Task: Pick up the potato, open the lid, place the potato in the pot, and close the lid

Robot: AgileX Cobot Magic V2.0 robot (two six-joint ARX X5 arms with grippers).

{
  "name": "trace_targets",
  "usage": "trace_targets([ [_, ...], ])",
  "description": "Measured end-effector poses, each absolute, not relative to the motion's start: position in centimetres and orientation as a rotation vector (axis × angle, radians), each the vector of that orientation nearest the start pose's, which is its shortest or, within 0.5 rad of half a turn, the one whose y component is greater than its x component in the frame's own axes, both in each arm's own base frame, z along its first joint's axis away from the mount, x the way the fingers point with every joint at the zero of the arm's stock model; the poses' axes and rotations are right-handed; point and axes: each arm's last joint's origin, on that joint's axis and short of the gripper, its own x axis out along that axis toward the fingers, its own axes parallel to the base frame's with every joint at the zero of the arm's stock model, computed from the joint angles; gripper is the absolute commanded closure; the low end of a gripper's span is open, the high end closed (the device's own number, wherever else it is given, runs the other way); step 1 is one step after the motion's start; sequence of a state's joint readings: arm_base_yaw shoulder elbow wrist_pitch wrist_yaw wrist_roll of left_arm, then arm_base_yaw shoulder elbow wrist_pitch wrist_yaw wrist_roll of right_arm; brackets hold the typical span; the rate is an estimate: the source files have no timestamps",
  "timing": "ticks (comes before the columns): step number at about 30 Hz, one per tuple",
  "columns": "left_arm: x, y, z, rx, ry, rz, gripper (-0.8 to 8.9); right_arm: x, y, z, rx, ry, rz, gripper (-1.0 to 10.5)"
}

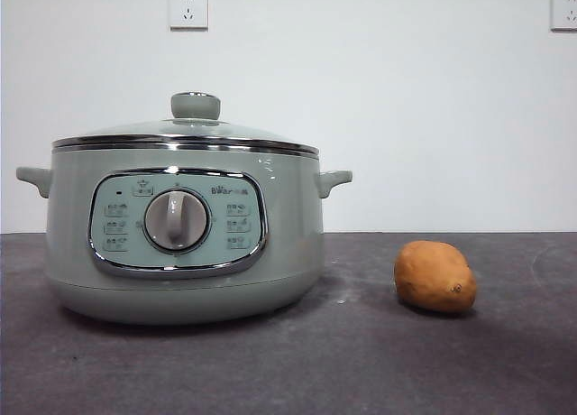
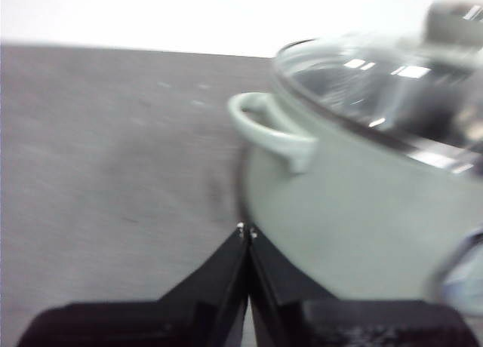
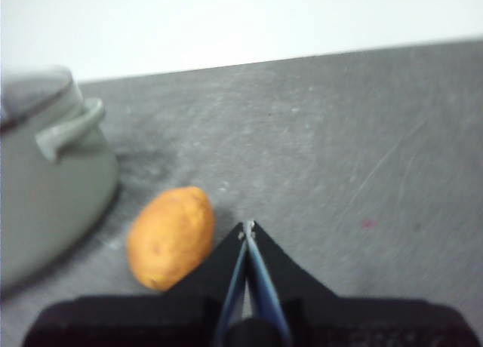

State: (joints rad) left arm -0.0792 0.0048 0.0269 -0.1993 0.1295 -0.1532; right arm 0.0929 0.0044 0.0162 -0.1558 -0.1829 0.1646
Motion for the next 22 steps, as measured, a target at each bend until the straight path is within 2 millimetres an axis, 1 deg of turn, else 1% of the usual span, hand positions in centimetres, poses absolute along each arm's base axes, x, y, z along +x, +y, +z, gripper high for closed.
trace_targets([
  [4, 9.3, -1.4, 15.4, -0.384, 0.228, -0.268, 8.17, 9.5, 1.4, 15.4, 0.422, 0.198, 0.241, 9.5],
  [6, 9.3, -1.4, 15.4, -0.44, 0.236, -0.269, 8.17, 9.5, 1.4, 15.4, 0.516, 0.21, 0.232, 9.5],
  [8, 9.3, -1.4, 15.4, -0.47, 0.24, -0.266, 8.17, 9.5, 1.4, 15.4, 0.568, 0.216, 0.227, 9.5],
  [12, 9.3, -1.4, 15.5, -0.492, 0.234, -0.274, 8.17, 9.5, 1.4, 15.5, 0.612, 0.213, 0.227, 9.5],
  [16, 9.4, -1.4, 16.0, -0.496, 0.19, -0.283, 8.2, 9.4, 1.4, 15.8, 0.619, 0.215, 0.226, 9.6],
  [18, 9.3, -1.4, 16.4, -0.494, 0.182, -0.282, 8.2, 9.4, 1.4, 16.7, 0.616, 0.205, 0.229, 9.6],
  [19, 9.2, -1.4, 16.9, -0.49, 0.171, -0.285, 8.2, 9.3, 1.4, 17.3, 0.611, 0.196, 0.233, 9.6],
  [22, 8.6, -1.4, 19.2, -0.461, 0.117, -0.299, 8.2, 9.2, 1.4, 19.5, 0.576, 0.173, 0.241, 9.6],
])
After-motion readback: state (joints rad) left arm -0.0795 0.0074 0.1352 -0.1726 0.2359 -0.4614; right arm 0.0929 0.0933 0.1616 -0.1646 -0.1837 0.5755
